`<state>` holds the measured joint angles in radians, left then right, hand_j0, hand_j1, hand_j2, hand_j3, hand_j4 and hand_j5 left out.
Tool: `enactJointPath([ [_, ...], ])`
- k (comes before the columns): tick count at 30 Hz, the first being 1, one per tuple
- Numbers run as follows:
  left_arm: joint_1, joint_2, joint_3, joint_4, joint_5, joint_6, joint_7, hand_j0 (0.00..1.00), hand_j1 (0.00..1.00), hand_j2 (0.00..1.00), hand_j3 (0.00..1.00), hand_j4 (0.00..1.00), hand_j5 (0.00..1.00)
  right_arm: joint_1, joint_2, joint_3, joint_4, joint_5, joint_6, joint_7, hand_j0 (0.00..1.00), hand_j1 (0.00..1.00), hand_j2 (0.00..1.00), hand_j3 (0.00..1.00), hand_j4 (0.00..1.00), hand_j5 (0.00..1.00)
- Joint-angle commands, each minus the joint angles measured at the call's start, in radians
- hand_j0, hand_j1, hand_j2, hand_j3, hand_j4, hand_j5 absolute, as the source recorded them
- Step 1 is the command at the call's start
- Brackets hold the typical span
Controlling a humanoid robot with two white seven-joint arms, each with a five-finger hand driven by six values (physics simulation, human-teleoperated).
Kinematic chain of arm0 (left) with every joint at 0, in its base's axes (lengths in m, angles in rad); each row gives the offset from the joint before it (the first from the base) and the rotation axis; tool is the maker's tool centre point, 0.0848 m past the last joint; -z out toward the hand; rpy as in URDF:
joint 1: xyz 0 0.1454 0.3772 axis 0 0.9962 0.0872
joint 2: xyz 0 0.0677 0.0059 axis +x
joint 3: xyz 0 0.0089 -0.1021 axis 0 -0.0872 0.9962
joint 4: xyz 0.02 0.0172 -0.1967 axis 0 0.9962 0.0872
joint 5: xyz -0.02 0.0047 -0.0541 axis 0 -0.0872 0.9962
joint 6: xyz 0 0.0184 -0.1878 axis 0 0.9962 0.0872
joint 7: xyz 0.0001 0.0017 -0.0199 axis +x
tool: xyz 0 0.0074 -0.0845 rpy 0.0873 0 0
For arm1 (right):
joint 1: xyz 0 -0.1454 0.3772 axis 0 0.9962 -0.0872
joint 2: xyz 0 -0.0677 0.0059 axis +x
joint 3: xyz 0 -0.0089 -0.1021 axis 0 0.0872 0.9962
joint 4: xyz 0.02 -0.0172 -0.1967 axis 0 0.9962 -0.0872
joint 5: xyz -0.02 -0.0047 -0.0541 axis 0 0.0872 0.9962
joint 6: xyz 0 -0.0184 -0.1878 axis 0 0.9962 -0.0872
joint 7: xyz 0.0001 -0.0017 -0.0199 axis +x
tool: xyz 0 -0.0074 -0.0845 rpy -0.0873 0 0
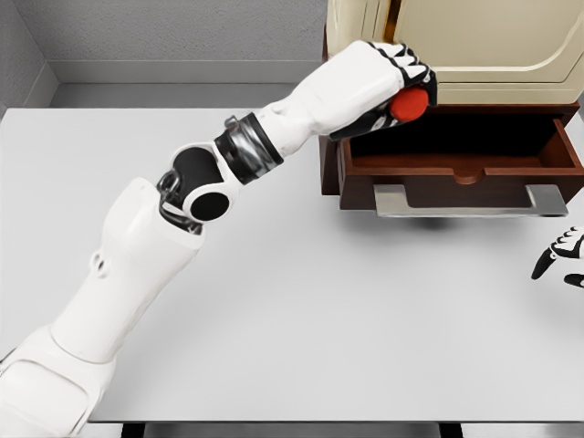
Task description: Put the switch into the drawer with left arm, and close the drawer with right arm
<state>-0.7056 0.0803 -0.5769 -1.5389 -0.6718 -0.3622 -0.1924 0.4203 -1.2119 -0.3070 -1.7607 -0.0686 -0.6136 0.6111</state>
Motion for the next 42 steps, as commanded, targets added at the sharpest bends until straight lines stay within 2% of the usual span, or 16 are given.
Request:
enactJointPath([
  [1,-0.005,-0.010,-0.020,0.046,-0.019,0.003,0.001,0.34,0.34,0.34,0.34,0.34,0.34,0.000,-0.001,0.000,0.000,-0.007,0.003,0.000,0.57,0.57,0.57,0.57,0.57,0.57],
  [4,-0.035,-0.024,-0.038,0.102,-0.019,0.003,0.001,0.34,0.34,0.34,0.34,0.34,0.34,0.000,-0.001,0.000,0.000,-0.007,0.003,0.000,0.57,0.57,0.57,0.57,0.57,0.57],
  [10,-0.049,-0.036,-0.060,0.111,-0.020,0.005,0.002,0.34,0.34,0.34,0.34,0.34,0.34,0.000,-0.001,0.000,0.000,-0.007,0.003,0.000,0.57,0.57,0.57,0.57,0.57,0.57],
  [12,-0.049,-0.039,-0.061,0.111,-0.046,0.003,0.002,0.37,0.37,0.37,0.37,0.37,0.37,0.000,-0.001,0.000,0.000,-0.007,0.003,0.000,0.57,0.57,0.57,0.57,0.57,0.57],
  [13,-0.049,-0.039,-0.061,0.109,-0.048,0.003,0.002,0.49,0.49,0.49,0.49,0.49,0.49,0.000,-0.001,0.000,0.000,-0.007,0.003,0.000,0.57,0.57,0.57,0.57,0.57,0.57],
  [14,-0.049,-0.037,-0.060,0.109,-0.048,0.005,0.002,0.66,0.66,0.66,0.66,0.66,0.66,0.000,-0.001,0.000,0.000,-0.007,0.003,0.000,0.57,0.57,0.57,0.57,0.57,0.57],
  [15,-0.051,-0.036,-0.060,0.108,-0.048,0.005,0.002,0.77,0.77,0.77,0.77,0.77,0.77,0.002,-0.003,0.000,0.000,-0.007,0.003,0.000,0.57,0.57,0.57,0.57,0.57,0.57],
  [33,-0.046,-0.039,-0.061,0.100,-0.055,-0.001,0.002,0.80,0.80,0.80,0.80,0.80,0.80,0.002,-0.008,0.003,0.000,-0.007,0.003,0.000,0.56,0.56,0.56,0.56,0.56,0.56],
  [39,-0.040,-0.033,-0.061,0.053,-0.048,-0.015,0.002,0.83,0.83,0.83,0.83,0.83,0.83,0.003,-0.009,0.008,0.000,-0.007,0.003,0.000,0.56,0.56,0.56,0.56,0.56,0.56],
  [40,-0.035,-0.028,-0.061,0.011,-0.035,-0.049,0.002,0.89,0.89,0.89,0.89,0.89,0.89,0.003,-0.009,0.008,0.000,-0.007,0.003,0.000,0.56,0.56,0.56,0.56,0.56,0.56],
  [41,-0.034,-0.024,-0.061,-0.006,0.015,-0.077,0.001,0.90,0.90,0.90,0.90,0.90,0.90,0.003,-0.009,0.009,0.000,-0.007,0.003,0.000,0.57,0.57,0.57,0.57,0.57,0.57],
  [42,-0.035,-0.004,-0.063,-0.017,0.106,-0.093,-0.016,0.90,0.90,0.90,0.90,0.90,0.90,0.003,-0.009,0.009,0.000,-0.007,0.003,0.000,0.57,0.57,0.57,0.57,0.57,0.57],
])
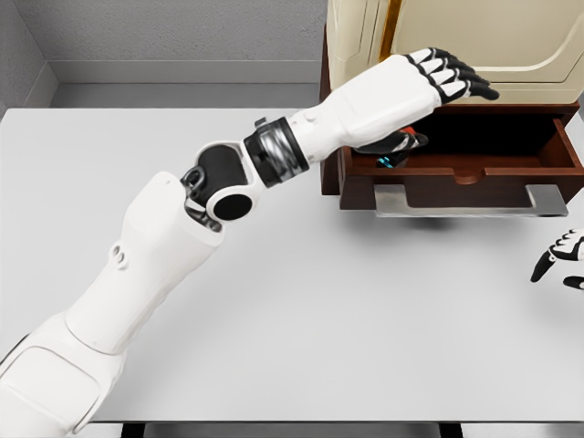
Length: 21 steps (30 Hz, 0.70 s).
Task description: Put the switch into the drawer with left arm, and close the drawer with right arm
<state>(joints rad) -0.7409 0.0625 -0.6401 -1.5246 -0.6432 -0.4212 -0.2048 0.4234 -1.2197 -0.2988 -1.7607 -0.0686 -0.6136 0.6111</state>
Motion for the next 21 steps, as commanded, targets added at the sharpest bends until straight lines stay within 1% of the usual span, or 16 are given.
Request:
enactJointPath([
  [1,0.000,0.043,-0.007,-0.069,0.180,-0.036,-0.080,0.92,0.92,0.92,0.92,0.92,0.92,0.000,-0.001,0.000,0.000,-0.007,0.003,0.000,0.56,0.56,0.56,0.56,0.56,0.56],
  [2,-0.002,0.077,-0.012,-0.111,0.269,-0.034,-0.163,0.95,0.95,0.95,0.95,0.95,0.95,0.000,-0.001,0.001,0.000,-0.007,0.003,0.000,0.57,0.57,0.57,0.57,0.57,0.57],
  [3,-0.002,0.097,-0.012,-0.143,0.335,-0.031,-0.209,0.96,0.96,0.96,0.96,0.96,0.96,0.000,-0.001,0.001,0.000,-0.007,0.003,0.000,0.56,0.56,0.56,0.56,0.56,0.56],
  [4,-0.002,0.120,-0.012,-0.169,0.390,-0.025,-0.225,0.96,0.96,0.96,0.96,0.96,0.96,0.000,-0.001,0.001,0.000,-0.007,0.003,0.000,0.56,0.56,0.56,0.56,0.56,0.56],
  [6,-0.002,0.169,-0.027,-0.175,0.532,-0.019,-0.254,0.97,0.97,0.97,0.97,0.97,0.97,0.000,-0.001,0.001,0.000,-0.007,0.003,0.000,0.56,0.56,0.56,0.56,0.56,0.56],
  [7,-0.003,0.203,-0.032,-0.181,0.646,0.016,-0.297,0.97,0.97,0.97,0.97,0.97,0.97,0.000,-0.001,0.001,0.000,-0.007,0.003,0.000,0.56,0.56,0.56,0.56,0.56,0.56],
  [8,-0.006,0.227,-0.032,-0.183,0.744,0.073,-0.329,0.98,0.98,0.98,0.98,0.98,0.98,0.000,-0.001,0.001,0.000,-0.007,0.003,0.000,0.57,0.57,0.57,0.57,0.57,0.57],
  [10,-0.011,0.244,-0.032,-0.183,0.815,0.165,-0.331,1.00,1.00,1.00,1.00,1.00,1.00,0.000,-0.001,0.001,0.000,-0.007,0.003,0.000,0.57,0.57,0.57,0.57,0.57,0.57],
  [11,-0.011,0.264,-0.032,-0.184,0.904,0.208,-0.335,1.00,1.00,1.00,1.00,1.00,1.00,0.000,-0.001,0.000,0.000,-0.007,0.003,0.000,0.57,0.57,0.57,0.57,0.57,0.57],
  [12,-0.012,0.275,-0.033,-0.203,0.967,0.277,-0.335,1.00,1.00,1.00,1.00,1.00,1.00,0.000,-0.001,0.001,0.000,-0.007,0.003,0.000,0.57,0.57,0.57,0.57,0.57,0.57],
  [13,-0.011,0.289,-0.033,-0.230,1.017,0.392,-0.335,1.00,1.00,1.00,1.00,1.00,1.00,0.000,-0.001,0.001,0.000,-0.007,0.003,0.000,0.57,0.57,0.57,0.57,0.57,0.57],
  [14,-0.015,0.300,-0.033,-0.238,1.100,0.487,-0.344,1.00,1.00,1.00,1.00,1.00,1.00,0.000,-0.001,0.001,0.000,-0.007,0.003,0.000,0.57,0.57,0.57,0.57,0.57,0.57],
  [16,-0.043,0.306,-0.032,-0.238,1.183,0.596,-0.406,1.00,1.00,1.00,1.00,1.00,1.00,0.000,-0.001,0.001,0.000,-0.007,0.003,0.000,0.57,0.57,0.57,0.57,0.57,0.57],
  [18,-0.052,0.306,-0.032,-0.236,1.240,0.674,-0.406,1.00,1.00,1.00,1.00,1.00,1.00,0.000,-0.001,0.001,0.000,-0.007,0.003,0.000,0.57,0.57,0.57,0.57,0.57,0.57],
  [19,-0.057,0.306,-0.032,-0.236,1.289,0.714,-0.406,1.00,1.00,1.00,1.00,1.00,1.00,0.000,-0.001,0.001,0.000,-0.007,0.003,0.000,0.57,0.57,0.57,0.57,0.57,0.57],
  [21,-0.063,0.306,-0.030,-0.232,1.297,0.791,-0.406,1.00,1.00,1.00,1.00,1.00,1.00,0.000,-0.001,0.001,0.000,-0.007,0.003,0.000,0.57,0.57,0.57,0.57,0.57,0.57],
])
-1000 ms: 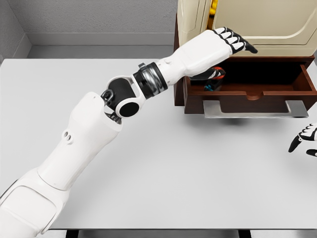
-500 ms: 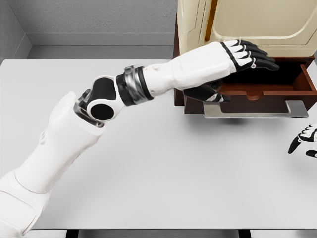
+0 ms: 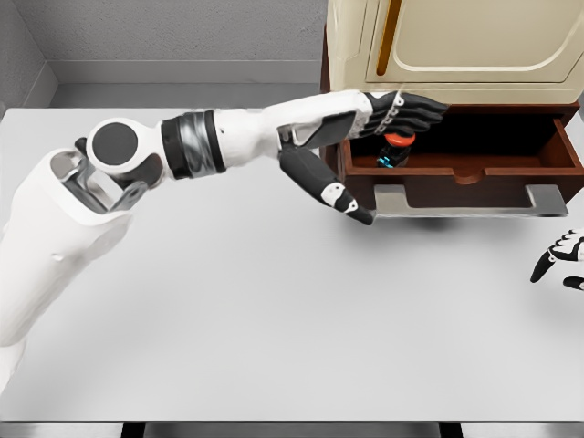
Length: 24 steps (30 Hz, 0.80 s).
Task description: Put the switch into the drawer with left arm, and close the drawer with right arm
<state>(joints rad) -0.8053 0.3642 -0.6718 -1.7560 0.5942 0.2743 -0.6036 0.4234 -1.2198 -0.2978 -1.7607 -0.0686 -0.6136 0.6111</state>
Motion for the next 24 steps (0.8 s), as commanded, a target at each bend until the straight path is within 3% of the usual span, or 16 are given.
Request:
enactJointPath([
  [1,-0.002,0.004,0.001,0.004,0.058,0.115,-0.007,1.00,1.00,1.00,1.00,1.00,1.00,0.000,-0.001,0.000,0.000,-0.007,0.003,0.000,0.57,0.57,0.57,0.57,0.57,0.57],
  [10,-0.072,-0.017,0.001,0.167,0.027,0.215,-0.007,1.00,1.00,1.00,1.00,1.00,1.00,0.000,-0.001,0.000,0.000,-0.007,0.003,0.000,0.57,0.57,0.57,0.57,0.57,0.57],
  [12,-0.072,-0.063,0.001,0.187,-0.040,0.214,-0.007,1.00,1.00,1.00,1.00,1.00,1.00,0.000,-0.001,0.000,0.000,-0.007,0.003,0.000,0.57,0.57,0.57,0.57,0.57,0.57],
  [24,-0.078,-0.151,0.001,0.274,-0.085,0.215,-0.007,1.00,1.00,1.00,1.00,1.00,1.00,0.003,-0.003,0.002,0.000,-0.007,0.003,0.000,0.57,0.57,0.57,0.57,0.57,0.57],
])
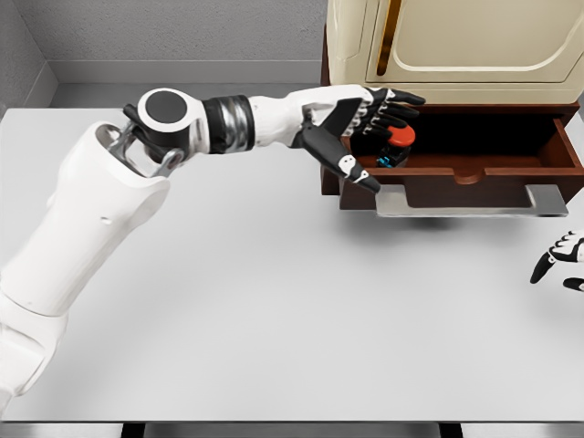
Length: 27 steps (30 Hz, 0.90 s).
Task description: Put the switch into the drawer with left arm, and close the drawer with right arm
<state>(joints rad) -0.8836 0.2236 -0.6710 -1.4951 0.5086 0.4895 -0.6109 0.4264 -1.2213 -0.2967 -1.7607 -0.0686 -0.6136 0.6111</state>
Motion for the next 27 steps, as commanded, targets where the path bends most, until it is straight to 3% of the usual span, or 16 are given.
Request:
enactJointPath([
  [1,0.000,-0.009,0.001,0.013,0.001,0.000,0.000,1.00,1.00,1.00,1.00,1.00,1.00,0.000,-0.001,0.001,0.000,-0.007,0.003,0.000,0.57,0.57,0.57,0.57,0.57,0.57],
  [16,-0.015,0.000,0.004,0.053,0.001,0.020,0.000,1.00,1.00,1.00,1.00,1.00,1.00,0.006,-0.003,0.001,0.000,-0.007,0.003,0.000,0.57,0.57,0.57,0.57,0.57,0.57],
  [24,-0.015,-0.041,-0.002,0.058,-0.001,0.020,0.000,1.00,1.00,1.00,1.00,1.00,1.00,0.008,-0.003,0.001,0.000,-0.005,0.003,0.000,0.57,0.57,0.57,0.57,0.57,0.57],
  [27,-0.015,-0.089,-0.001,0.059,-0.055,0.035,0.000,1.00,1.00,1.00,1.00,1.00,1.00,0.008,-0.003,0.001,0.000,-0.007,0.003,0.000,0.57,0.57,0.57,0.57,0.57,0.57],
])
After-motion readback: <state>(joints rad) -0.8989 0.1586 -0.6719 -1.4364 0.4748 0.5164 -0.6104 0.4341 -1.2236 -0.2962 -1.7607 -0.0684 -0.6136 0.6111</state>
